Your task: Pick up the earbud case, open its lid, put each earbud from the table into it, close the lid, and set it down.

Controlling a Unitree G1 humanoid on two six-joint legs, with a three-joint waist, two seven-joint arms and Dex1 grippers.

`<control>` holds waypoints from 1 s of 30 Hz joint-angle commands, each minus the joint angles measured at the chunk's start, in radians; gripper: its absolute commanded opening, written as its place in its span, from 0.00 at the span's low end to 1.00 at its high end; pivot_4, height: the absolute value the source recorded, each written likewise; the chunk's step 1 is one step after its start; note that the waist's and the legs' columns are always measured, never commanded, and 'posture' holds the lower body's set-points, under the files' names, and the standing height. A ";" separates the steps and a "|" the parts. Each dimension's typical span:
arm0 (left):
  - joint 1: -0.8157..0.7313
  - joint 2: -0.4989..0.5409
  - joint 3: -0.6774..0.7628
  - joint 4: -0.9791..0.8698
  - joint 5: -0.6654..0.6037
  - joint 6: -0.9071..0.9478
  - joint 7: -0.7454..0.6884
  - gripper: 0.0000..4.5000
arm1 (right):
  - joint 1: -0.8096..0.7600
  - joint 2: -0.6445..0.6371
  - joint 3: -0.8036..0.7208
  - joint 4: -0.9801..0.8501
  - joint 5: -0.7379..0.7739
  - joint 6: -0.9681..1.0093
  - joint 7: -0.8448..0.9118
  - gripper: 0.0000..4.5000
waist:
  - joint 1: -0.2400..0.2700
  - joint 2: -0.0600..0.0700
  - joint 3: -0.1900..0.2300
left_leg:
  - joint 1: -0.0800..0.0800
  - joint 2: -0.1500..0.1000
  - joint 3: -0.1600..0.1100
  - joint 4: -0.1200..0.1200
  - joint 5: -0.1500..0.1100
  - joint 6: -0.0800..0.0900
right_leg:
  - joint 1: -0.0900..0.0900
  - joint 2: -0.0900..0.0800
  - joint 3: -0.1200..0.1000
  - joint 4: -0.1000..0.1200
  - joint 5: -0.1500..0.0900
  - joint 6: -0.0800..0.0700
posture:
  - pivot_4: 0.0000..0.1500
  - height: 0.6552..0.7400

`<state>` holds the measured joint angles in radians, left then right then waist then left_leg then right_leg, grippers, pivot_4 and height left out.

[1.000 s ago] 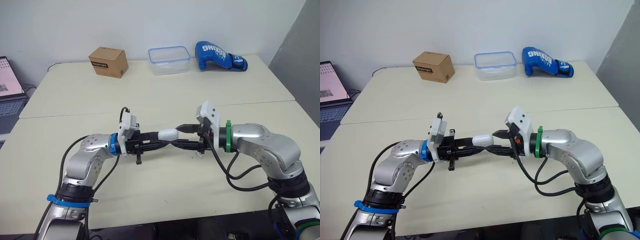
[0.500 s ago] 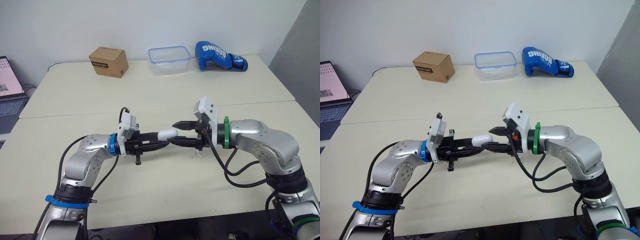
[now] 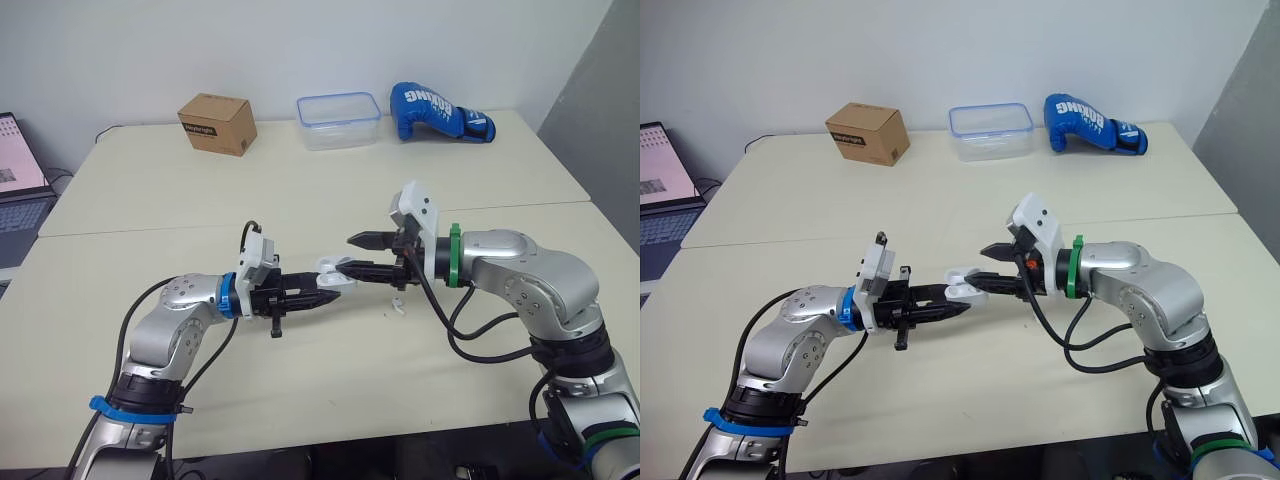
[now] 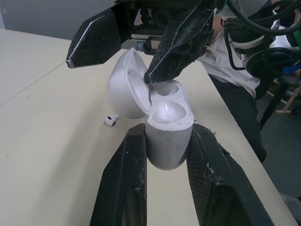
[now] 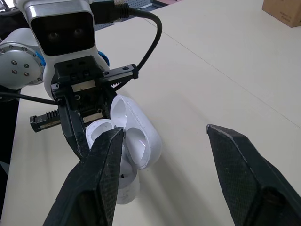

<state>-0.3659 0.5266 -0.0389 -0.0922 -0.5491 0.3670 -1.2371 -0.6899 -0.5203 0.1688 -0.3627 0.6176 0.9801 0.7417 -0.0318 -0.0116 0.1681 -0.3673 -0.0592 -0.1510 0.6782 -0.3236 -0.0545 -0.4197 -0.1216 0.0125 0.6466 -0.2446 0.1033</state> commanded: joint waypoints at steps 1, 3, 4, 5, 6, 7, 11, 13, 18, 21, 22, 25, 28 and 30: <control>-0.020 0.000 0.032 -0.004 -0.019 -0.012 0.014 0.19 | -0.042 -0.024 -0.065 -0.046 0.083 0.052 0.035 0.64 | 0.000 0.000 0.000 | 0.000 0.000 0.000 0.000 0.000 0.000 | 0.000 0.000 0.000 0.000 0.000 0.000 | 1.00 0.89; -0.028 0.004 0.041 0.026 -0.009 -0.028 0.012 0.19 | -0.065 -0.052 -0.088 -0.056 0.121 0.099 0.042 0.64 | 0.001 0.000 0.000 | 0.000 0.000 0.000 0.000 0.000 0.000 | 0.000 0.000 0.000 0.000 0.000 0.000 | 1.00 0.89; -0.032 0.008 0.045 0.041 -0.004 -0.037 0.009 0.19 | -0.077 -0.072 -0.095 -0.061 0.137 0.123 0.046 0.64 | 0.001 0.000 0.000 | 0.000 0.000 0.000 0.000 0.000 0.000 | 0.000 0.000 0.000 0.000 0.000 0.000 | 1.00 0.89; -0.038 0.010 0.048 0.054 -0.001 -0.044 0.008 0.19 | -0.086 -0.094 -0.099 -0.066 0.147 0.149 0.048 0.64 | 0.001 0.000 0.000 | 0.000 0.000 0.000 0.000 0.000 0.000 | 0.000 0.000 0.000 0.000 0.000 0.000 | 1.00 0.89; -0.045 0.013 0.053 0.069 0.001 -0.050 0.008 0.19 | -0.089 -0.122 -0.096 -0.074 0.148 0.169 0.046 0.64 | 0.001 0.000 0.000 | 0.000 0.000 0.000 0.000 0.000 0.000 | 0.000 0.000 -0.001 0.000 0.000 0.000 | 1.00 0.89; -0.053 0.014 0.057 0.082 0.003 -0.057 0.009 0.19 | -0.080 -0.154 -0.086 -0.087 0.133 0.178 0.044 0.64 | 0.002 0.000 0.000 | 0.000 0.000 0.000 0.000 0.000 0.000 | 0.000 0.000 0.000 0.000 0.000 0.000 | 1.00 0.89; -0.071 0.016 0.064 0.108 0.005 -0.071 0.005 0.19 | 0.012 -0.232 -0.005 -0.121 0.037 0.162 -0.001 0.64 | 0.002 0.000 0.000 | 0.000 0.000 0.000 0.000 0.000 0.000 | 0.000 0.000 -0.001 -0.001 0.000 0.000 | 1.00 0.89; -0.078 0.018 0.066 0.112 0.003 -0.070 0.004 0.19 | 0.054 -0.237 0.054 -0.114 -0.029 0.170 -0.061 0.64 | 0.002 0.000 0.000 | 0.000 0.000 0.001 0.000 0.000 0.000 | 0.000 0.000 0.000 -0.001 0.000 0.000 | 1.00 0.89; -0.093 0.016 0.059 0.113 0.010 -0.079 -0.001 0.19 | 0.112 -0.149 0.119 -0.089 -0.133 0.189 -0.205 0.64 | 0.001 0.000 0.000 | 0.000 0.000 0.002 0.000 0.000 0.000 | -0.001 0.000 0.001 0.001 0.000 0.000 | 1.00 0.89; -0.095 0.016 0.055 0.110 0.010 -0.078 0.000 0.19 | 0.138 -0.100 0.123 -0.093 -0.160 0.197 -0.248 0.64 | 0.001 0.000 0.000 | 0.000 0.000 0.001 0.000 0.000 0.000 | -0.001 0.000 0.001 0.000 0.000 0.000 | 1.00 0.89; -0.093 0.017 0.053 0.107 0.011 -0.078 -0.001 0.19 | 0.146 -0.089 0.127 -0.090 -0.173 0.196 -0.263 0.64 | 0.001 0.000 0.000 | 0.000 0.000 0.001 0.000 0.000 0.000 | -0.001 0.000 0.001 0.000 0.000 0.000 | 1.00 0.89; -0.085 0.021 0.052 0.094 0.011 -0.075 -0.002 0.19 | 0.175 -0.081 0.142 -0.088 -0.207 0.190 -0.287 0.64 | 0.002 0.000 0.000 | 0.000 0.000 0.001 0.000 0.000 0.000 | 0.000 0.000 0.001 0.000 0.000 0.000 | 1.00 0.89; -0.080 0.029 0.057 0.083 0.007 -0.066 -0.003 0.19 | 0.201 -0.082 0.145 -0.094 -0.228 0.186 -0.296 0.64 | 0.002 0.000 0.000 | 0.000 0.000 0.001 0.000 0.000 0.000 | 0.000 0.000 0.001 0.000 0.000 0.000 | 1.00 0.89; -0.077 0.035 0.059 0.081 0.006 -0.064 -0.005 0.19 | 0.211 -0.082 0.140 -0.092 -0.240 0.182 -0.301 0.64 | 0.001 0.000 0.000 | 0.000 0.000 0.001 0.000 0.000 0.000 | 0.000 0.000 0.001 0.000 0.000 0.000 | 1.00 0.89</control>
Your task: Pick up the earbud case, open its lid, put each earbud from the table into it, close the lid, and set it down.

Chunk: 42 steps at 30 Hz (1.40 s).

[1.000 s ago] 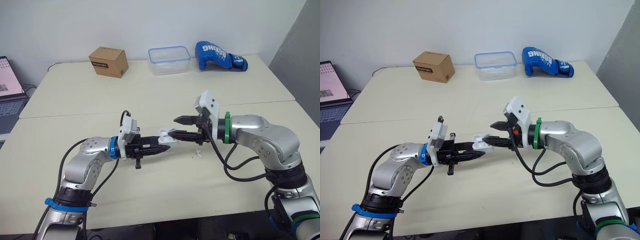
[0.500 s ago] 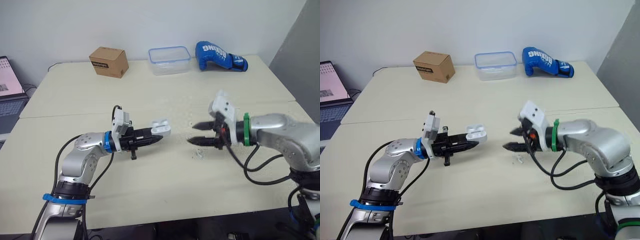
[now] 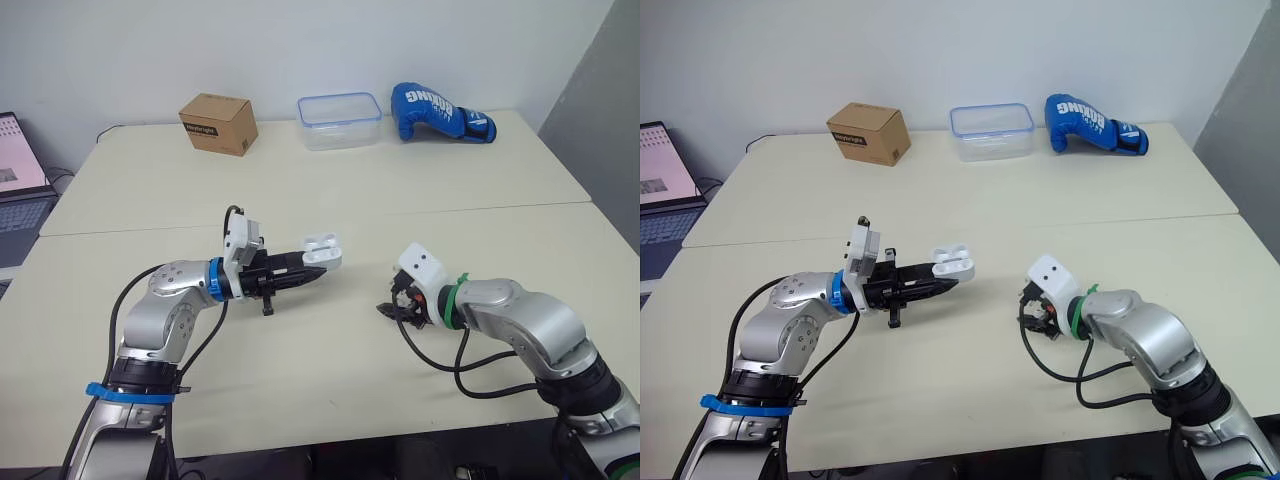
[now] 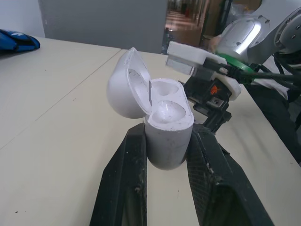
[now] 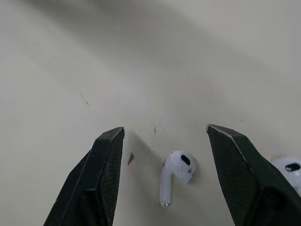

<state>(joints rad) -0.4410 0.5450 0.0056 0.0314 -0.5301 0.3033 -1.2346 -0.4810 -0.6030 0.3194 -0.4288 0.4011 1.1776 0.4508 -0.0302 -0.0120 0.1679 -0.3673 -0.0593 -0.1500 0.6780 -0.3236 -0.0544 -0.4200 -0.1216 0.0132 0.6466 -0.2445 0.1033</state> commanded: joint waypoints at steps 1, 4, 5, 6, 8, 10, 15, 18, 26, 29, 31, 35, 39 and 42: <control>0.000 0.020 0.014 -0.043 -0.012 0.000 -0.009 0.19 | 0.007 -0.003 -0.010 -0.026 -0.028 -0.016 -0.009 0.64 | -0.001 0.000 0.000 | 0.000 0.000 0.000 0.000 0.000 0.000 | 0.000 0.000 0.000 0.000 0.000 0.000 | 1.00 0.89; 0.003 0.025 0.013 -0.048 -0.012 0.002 -0.008 0.19 | 0.020 -0.008 -0.008 -0.031 -0.039 -0.015 0.001 0.64 | -0.001 0.000 0.000 | 0.000 0.000 0.000 0.000 0.000 0.000 | 0.000 0.000 0.000 0.000 0.000 0.000 | 1.00 0.89; 0.004 0.025 0.013 -0.050 -0.013 0.003 -0.008 0.19 | 0.023 -0.009 -0.006 -0.035 -0.041 -0.015 0.003 0.64 | -0.001 0.000 0.000 | 0.000 0.000 0.000 0.000 0.000 0.000 | 0.000 0.000 0.000 0.000 0.000 0.000 | 1.00 0.89; 0.005 0.026 0.012 -0.051 -0.013 0.004 -0.008 0.19 | 0.026 -0.010 -0.005 -0.038 -0.041 -0.014 0.005 0.64 | -0.001 0.000 0.000 | 0.000 0.000 0.000 0.000 0.000 0.000 | 0.000 0.000 0.000 0.000 0.000 0.000 | 1.00 0.89; 0.006 0.027 0.012 -0.053 -0.014 0.004 -0.008 0.19 | 0.029 -0.010 -0.005 -0.043 -0.043 -0.011 0.008 0.64 | -0.001 0.000 0.000 | 0.000 0.000 0.000 0.000 0.000 0.000 | 0.000 0.000 0.000 0.000 0.000 0.000 | 1.00 0.89; 0.006 0.026 0.011 -0.053 -0.014 0.005 -0.007 0.19 | 0.032 -0.013 -0.007 -0.051 -0.042 -0.006 0.012 0.64 | -0.001 0.000 0.000 | 0.000 0.000 0.000 0.000 0.000 0.000 | 0.000 0.000 0.000 0.000 0.000 0.000 | 1.00 0.89; 0.012 0.025 0.010 -0.056 -0.012 0.004 -0.009 0.19 | 0.034 -0.016 -0.010 -0.064 -0.040 0.007 0.013 0.64 | -0.001 0.000 0.000 | 0.000 0.000 0.000 0.000 0.000 0.000 | 0.000 0.000 0.000 0.000 0.000 0.000 | 1.00 0.89; 0.013 0.024 0.008 -0.056 -0.011 0.004 -0.009 0.19 | 0.037 -0.017 -0.009 -0.068 -0.039 0.012 0.014 0.64 | -0.001 0.000 0.000 | 0.000 0.000 0.000 0.000 0.000 0.000 | 0.000 0.000 0.000 0.000 0.000 0.000 | 1.00 0.89; 0.013 0.026 0.008 -0.053 -0.008 0.001 -0.012 0.19 | 0.032 -0.013 -0.007 -0.060 -0.045 0.011 0.011 0.12 | -0.001 0.000 0.000 | 0.000 0.000 0.000 0.000 0.000 0.000 | 0.000 0.000 0.000 0.000 0.000 0.000 | 1.00 0.89; 0.016 0.026 0.007 -0.052 -0.005 -0.002 -0.013 0.19 | 0.036 -0.021 -0.008 -0.064 -0.043 0.011 0.018 0.09 | -0.001 0.000 0.000 | 0.000 0.000 0.000 0.000 0.000 0.000 | 0.000 0.000 0.000 0.000 0.000 0.000 | 1.00 0.89; 0.018 0.026 0.006 -0.052 -0.004 -0.003 -0.013 0.19 | 0.036 -0.036 -0.010 -0.068 -0.038 0.004 0.036 0.09 | 0.000 0.000 0.000 | 0.000 0.000 0.000 0.000 0.000 0.000 | 0.000 0.000 0.000 0.000 0.000 0.000 | 1.00 0.89; 0.020 0.023 0.003 -0.049 0.000 -0.009 -0.015 0.19 | 0.016 -0.138 -0.022 -0.045 -0.047 -0.085 0.138 0.09 | 0.001 0.000 0.000 | 0.000 0.000 0.000 0.000 0.000 0.000 | 0.001 0.000 0.000 -0.001 0.000 0.000 | 1.00 0.89; 0.016 0.017 -0.001 -0.042 0.004 -0.013 -0.017 0.19 | 0.011 -0.285 -0.047 -0.007 -0.018 -0.234 0.354 0.09 | 0.000 0.000 0.000 | 0.000 0.000 0.001 0.000 0.000 0.000 | 0.001 0.000 0.000 -0.001 0.000 0.000 | 1.00 0.89; 0.014 0.012 -0.004 -0.037 0.007 -0.019 -0.017 0.19 | 0.026 -0.388 -0.037 0.049 -0.041 -0.423 0.538 0.09 | 0.000 0.000 0.000 | 0.000 0.000 0.001 0.000 0.000 0.000 | 0.001 0.000 0.000 -0.001 0.000 0.000 | 1.00 0.89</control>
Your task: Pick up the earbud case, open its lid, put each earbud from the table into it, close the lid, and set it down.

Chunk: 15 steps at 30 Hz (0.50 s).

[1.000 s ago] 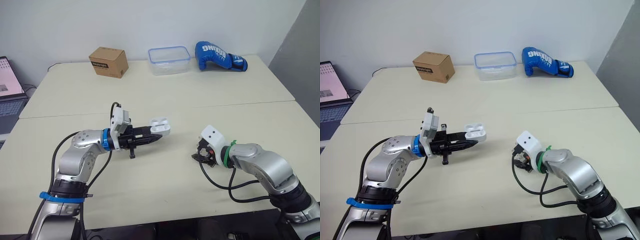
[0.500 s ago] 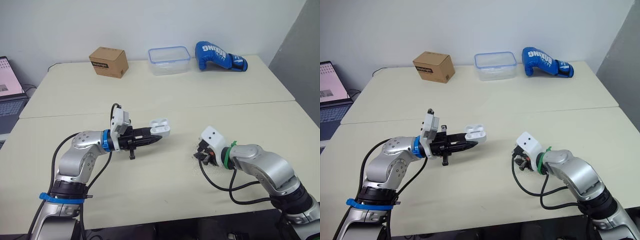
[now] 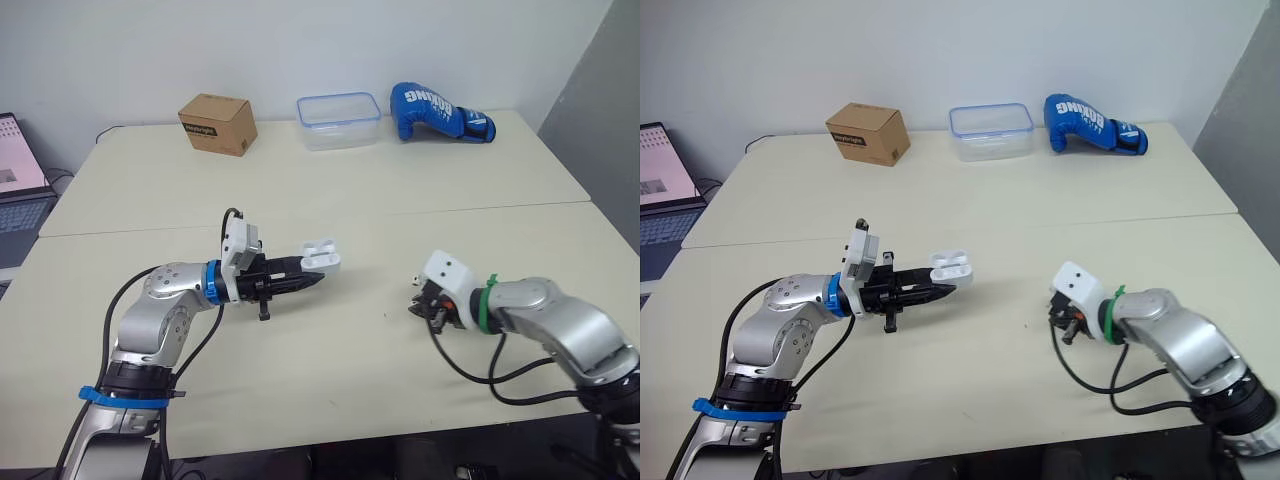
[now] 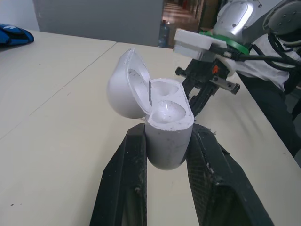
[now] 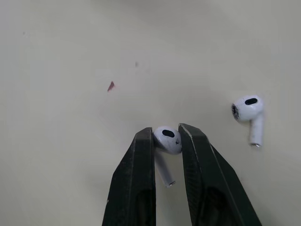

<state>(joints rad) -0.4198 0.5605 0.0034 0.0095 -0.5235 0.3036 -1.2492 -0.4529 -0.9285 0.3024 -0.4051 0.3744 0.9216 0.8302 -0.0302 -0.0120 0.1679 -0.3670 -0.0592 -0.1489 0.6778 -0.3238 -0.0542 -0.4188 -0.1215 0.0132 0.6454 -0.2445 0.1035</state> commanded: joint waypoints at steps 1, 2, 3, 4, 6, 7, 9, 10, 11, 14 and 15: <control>-0.006 -0.005 -0.002 -0.016 0.001 -0.021 -0.003 0.19 | 0.001 -0.082 -0.016 0.052 -0.021 -0.227 0.213 0.09 | 0.000 0.000 0.000 | 0.000 0.000 0.000 0.000 0.000 0.000 | 0.000 0.000 0.000 0.000 0.000 0.000 | 1.00 0.89; -0.003 -0.007 -0.003 -0.018 0.001 -0.022 -0.001 0.19 | -0.002 -0.097 -0.011 0.084 -0.028 -0.278 0.265 0.09 | 0.000 0.000 0.000 | 0.000 0.000 0.000 0.000 0.000 0.000 | 0.000 0.000 0.000 0.000 0.000 0.000 | 1.00 0.89; -0.001 -0.008 -0.002 -0.021 0.001 -0.022 0.000 0.19 | -0.009 -0.105 -0.004 0.111 -0.036 -0.319 0.309 0.09 | 0.000 0.000 0.000 | 0.001 0.000 0.000 0.000 0.000 0.000 | 0.001 0.000 0.000 0.000 0.000 0.000 | 1.00 0.89; 0.002 -0.008 -0.001 -0.025 0.001 -0.021 0.002 0.19 | -0.017 -0.110 0.004 0.137 -0.044 -0.357 0.353 0.09 | 0.000 0.000 0.000 | 0.001 0.000 0.000 0.000 0.000 0.000 | 0.001 0.000 0.000 0.000 0.000 0.000 | 1.00 0.89; 0.007 -0.007 0.001 -0.030 0.000 -0.021 0.002 0.19 | -0.032 -0.107 0.016 0.177 -0.072 -0.412 0.411 0.09 | -0.001 0.000 0.000 | 0.001 0.001 0.000 0.000 0.000 0.000 | 0.001 0.000 0.000 0.000 0.000 0.000 | 1.00 0.89; 0.010 -0.006 0.002 -0.033 0.001 -0.021 0.003 0.19 | -0.040 -0.102 0.024 0.200 -0.091 -0.447 0.435 0.09 | -0.001 0.000 0.000 | 0.001 0.001 0.000 0.000 0.000 0.000 | 0.001 0.000 0.000 0.000 0.000 0.000 | 1.00 0.89; 0.017 -0.002 0.007 -0.041 0.000 -0.019 0.007 0.19 | -0.059 -0.087 0.051 0.252 -0.142 -0.507 0.465 0.09 | -0.001 0.000 0.000 | 0.001 0.001 0.001 0.000 0.000 0.000 | 0.001 0.000 0.000 0.000 0.000 0.000 | 1.00 0.89; 0.021 -0.002 0.010 -0.047 0.000 -0.017 0.011 0.19 | -0.067 -0.077 0.065 0.279 -0.165 -0.531 0.475 0.09 | -0.001 0.000 0.000 | 0.001 0.001 0.001 0.000 0.000 0.000 | 0.000 0.000 0.000 0.000 0.000 0.000 | 1.00 0.89; 0.023 -0.001 0.012 -0.050 0.000 -0.015 0.013 0.19 | -0.073 -0.068 0.075 0.299 -0.184 -0.543 0.481 0.09 | -0.001 0.000 0.000 | 0.001 0.001 0.001 0.000 0.000 0.000 | 0.000 0.000 0.000 0.000 0.000 0.000 | 1.00 0.89; 0.032 0.003 0.018 -0.063 -0.005 -0.007 0.022 0.19 | -0.081 -0.039 0.103 0.361 -0.238 -0.586 0.497 0.09 | 0.000 0.000 0.000 | 0.001 0.001 0.001 0.000 0.000 0.000 | 0.000 0.000 0.000 0.000 0.000 0.000 | 1.00 0.89; 0.034 0.004 0.019 -0.067 -0.006 -0.005 0.024 0.19 | -0.079 -0.032 0.107 0.379 -0.255 -0.608 0.501 0.09 | 0.000 0.000 0.000 | 0.001 0.001 0.001 0.000 0.000 0.000 | 0.000 0.000 0.000 0.000 0.000 0.000 | 1.00 0.89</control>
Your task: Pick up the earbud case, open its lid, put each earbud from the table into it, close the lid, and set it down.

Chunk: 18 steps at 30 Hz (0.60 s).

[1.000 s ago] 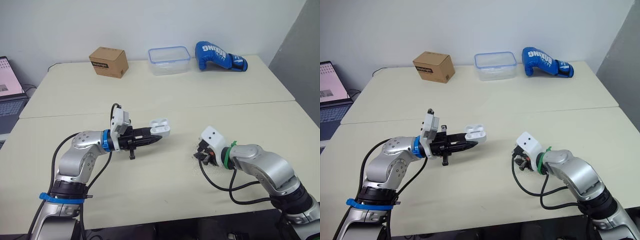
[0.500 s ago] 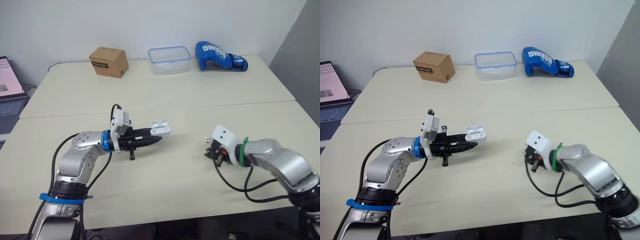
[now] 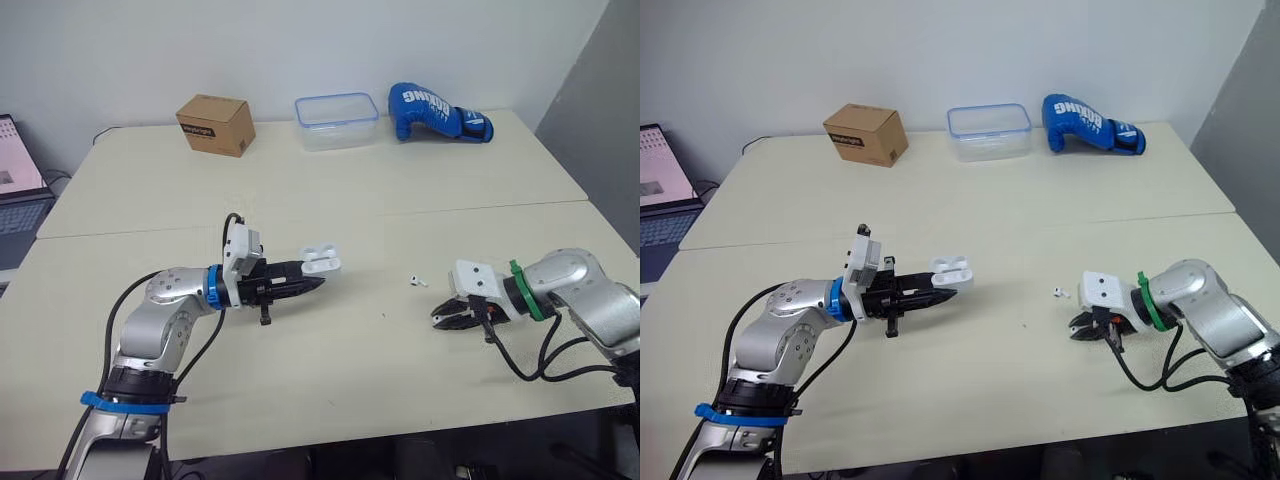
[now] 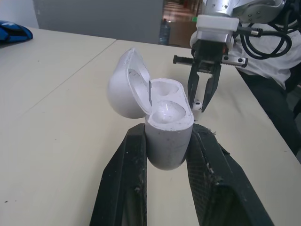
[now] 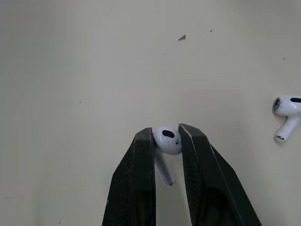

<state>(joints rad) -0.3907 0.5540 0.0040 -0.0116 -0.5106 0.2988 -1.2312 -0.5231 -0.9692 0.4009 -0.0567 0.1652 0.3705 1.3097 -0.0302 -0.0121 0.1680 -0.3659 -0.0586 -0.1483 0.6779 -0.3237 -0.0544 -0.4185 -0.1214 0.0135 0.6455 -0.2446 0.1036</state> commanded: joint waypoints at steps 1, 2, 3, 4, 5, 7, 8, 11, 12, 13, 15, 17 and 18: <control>0.007 0.012 0.019 -0.048 -0.019 0.002 0.008 0.19 | -0.008 0.014 0.010 0.043 -0.056 -0.071 0.028 0.09 | 0.000 0.000 0.000 | 0.000 0.000 0.000 0.000 0.000 0.000 | 0.000 0.000 0.000 0.000 0.000 0.000 | 1.00 0.89; 0.009 0.013 0.020 -0.050 -0.020 0.002 0.008 0.19 | -0.008 0.019 0.010 0.050 -0.063 -0.077 0.034 0.09 | 0.000 0.000 0.000 | 0.000 0.000 0.000 0.000 0.000 0.000 | 0.000 0.000 0.000 0.000 0.000 0.000 | 1.00 0.89; 0.010 0.014 0.020 -0.052 -0.020 0.004 0.009 0.19 | -0.008 0.023 0.011 0.055 -0.067 -0.083 0.040 0.09 | 0.000 0.000 0.000 | 0.000 0.000 0.000 0.000 0.000 0.000 | 0.000 0.000 0.000 0.000 0.000 0.000 | 1.00 0.89; 0.012 0.014 0.021 -0.054 -0.020 0.006 0.010 0.19 | -0.010 0.026 0.013 0.063 -0.076 -0.095 0.047 0.09 | 0.001 0.000 0.000 | 0.000 0.000 0.000 0.000 0.000 0.000 | 0.000 0.000 0.000 0.000 0.000 0.000 | 1.00 0.89; 0.012 0.015 0.021 -0.056 -0.021 0.009 0.011 0.19 | -0.011 0.029 0.015 0.071 -0.085 -0.107 0.052 0.09 | 0.001 0.000 0.000 | 0.000 0.000 0.000 0.000 0.000 0.000 | 0.000 0.000 0.000 0.000 0.000 0.000 | 1.00 0.89; 0.013 0.016 0.021 -0.058 -0.021 0.011 0.012 0.19 | -0.013 0.036 0.014 0.084 -0.100 -0.120 0.058 0.09 | 0.001 0.000 0.000 | 0.000 0.000 0.000 0.000 0.000 0.000 | 0.000 0.000 0.000 0.000 0.000 0.000 | 1.00 0.89; 0.013 0.017 0.021 -0.059 -0.022 0.012 0.012 0.19 | -0.014 0.036 0.014 0.088 -0.102 -0.117 0.067 0.09 | 0.001 0.000 0.000 | 0.000 0.000 0.000 0.000 0.000 0.000 | 0.000 0.000 0.000 0.000 0.000 0.000 | 1.00 0.89; 0.014 0.016 0.020 -0.061 -0.023 0.015 0.013 0.19 | -0.014 0.027 0.012 0.080 -0.102 -0.097 0.091 0.25 | 0.001 0.000 0.000 | 0.000 0.000 0.000 0.000 0.000 0.000 | 0.001 0.000 0.000 0.000 0.000 0.000 | 1.00 0.89; 0.014 0.016 0.020 -0.062 -0.023 0.015 0.014 0.19 | -0.014 0.022 0.010 0.070 -0.103 -0.093 0.095 0.31 | 0.002 0.000 0.000 | 0.000 0.000 0.000 0.000 0.000 0.000 | 0.001 0.000 0.000 0.000 0.000 0.000 | 1.00 0.89; 0.014 0.015 0.020 -0.062 -0.024 0.015 0.015 0.19 | -0.014 0.016 0.006 0.054 -0.107 -0.088 0.095 0.38 | 0.002 0.000 0.000 | 0.000 0.000 0.000 0.000 0.000 0.000 | 0.001 0.000 0.000 0.000 0.000 0.000 | 1.00 0.89; 0.012 0.013 0.018 -0.060 -0.023 0.014 0.017 0.19 | -0.021 0.006 -0.004 0.016 -0.109 -0.066 0.099 0.54 | 0.001 0.000 0.000 | 0.000 0.000 0.000 0.000 0.000 0.000 | 0.001 0.000 0.000 0.000 0.000 0.000 | 1.00 0.89; 0.008 0.008 0.014 -0.056 -0.021 0.012 0.020 0.19 | -0.036 -0.013 -0.011 -0.041 -0.102 -0.028 0.123 0.60 | 0.001 0.000 0.000 | 0.000 0.000 0.000 0.000 0.000 0.000 | 0.000 0.000 0.000 0.000 0.000 0.000 | 1.00 0.89; 0.006 0.005 0.012 -0.055 -0.020 0.011 0.022 0.19 | -0.048 -0.033 0.000 -0.080 -0.127 -0.006 0.134 0.60 | 0.002 0.000 0.000 | 0.000 0.000 0.000 0.000 0.000 0.000 | 0.000 0.000 0.000 0.000 0.000 0.000 | 1.00 0.89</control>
<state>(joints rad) -0.3761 0.5624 0.0049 -0.0375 -0.5114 0.3202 -1.2107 -0.5385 -0.9681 0.4151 -0.0580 0.0610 0.3290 1.4179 -0.0287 -0.0121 0.1679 -0.3656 -0.0588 -0.1486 0.6782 -0.3236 -0.0545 -0.4182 -0.1216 0.0137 0.6458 -0.2445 0.1036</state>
